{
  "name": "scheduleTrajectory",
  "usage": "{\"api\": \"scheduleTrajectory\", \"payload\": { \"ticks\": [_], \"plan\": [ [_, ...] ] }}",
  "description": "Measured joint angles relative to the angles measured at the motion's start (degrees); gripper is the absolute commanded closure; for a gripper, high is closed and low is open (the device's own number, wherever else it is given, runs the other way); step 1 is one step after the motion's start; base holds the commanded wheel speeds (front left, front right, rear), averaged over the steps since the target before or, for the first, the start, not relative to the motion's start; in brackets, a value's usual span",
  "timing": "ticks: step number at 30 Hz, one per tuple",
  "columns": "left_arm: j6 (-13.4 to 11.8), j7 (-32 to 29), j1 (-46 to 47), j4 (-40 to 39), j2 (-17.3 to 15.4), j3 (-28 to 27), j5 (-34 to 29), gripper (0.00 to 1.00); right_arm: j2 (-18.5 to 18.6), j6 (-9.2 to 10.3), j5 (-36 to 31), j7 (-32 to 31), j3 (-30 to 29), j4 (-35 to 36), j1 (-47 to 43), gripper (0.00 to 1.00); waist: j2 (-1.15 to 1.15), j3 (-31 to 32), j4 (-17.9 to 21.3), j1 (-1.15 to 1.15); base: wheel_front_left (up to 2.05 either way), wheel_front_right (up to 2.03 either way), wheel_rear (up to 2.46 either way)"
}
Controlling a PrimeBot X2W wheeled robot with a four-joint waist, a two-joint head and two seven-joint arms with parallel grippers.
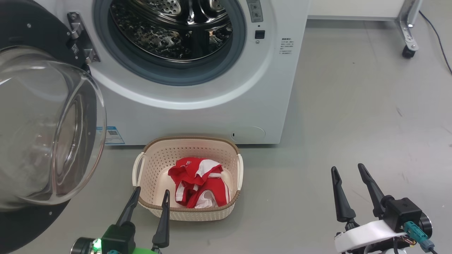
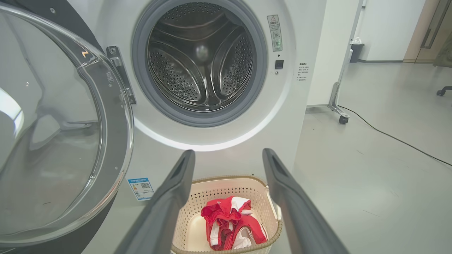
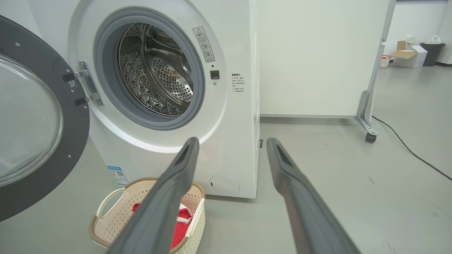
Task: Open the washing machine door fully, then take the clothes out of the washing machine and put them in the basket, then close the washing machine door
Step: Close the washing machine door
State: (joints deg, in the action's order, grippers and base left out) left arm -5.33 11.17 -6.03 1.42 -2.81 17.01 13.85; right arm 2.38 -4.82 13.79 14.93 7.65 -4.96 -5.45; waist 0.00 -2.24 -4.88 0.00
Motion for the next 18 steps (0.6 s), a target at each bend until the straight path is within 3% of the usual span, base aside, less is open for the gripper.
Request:
{"api": "scheduleTrajectory", "payload": {
  "ticks": [18],
  "plan": [
    [-0.55, 0.58, 0.07, 0.01, 0.01, -2.21, 0.0, 0.0, -0.02, -0.15, -0.33, -0.01, 0.62, 0.32, -0.55, 0.0, 0.0, 0.33, -12.46, 0.0, 0.0, 0.0, 0.0]
  ]
}}
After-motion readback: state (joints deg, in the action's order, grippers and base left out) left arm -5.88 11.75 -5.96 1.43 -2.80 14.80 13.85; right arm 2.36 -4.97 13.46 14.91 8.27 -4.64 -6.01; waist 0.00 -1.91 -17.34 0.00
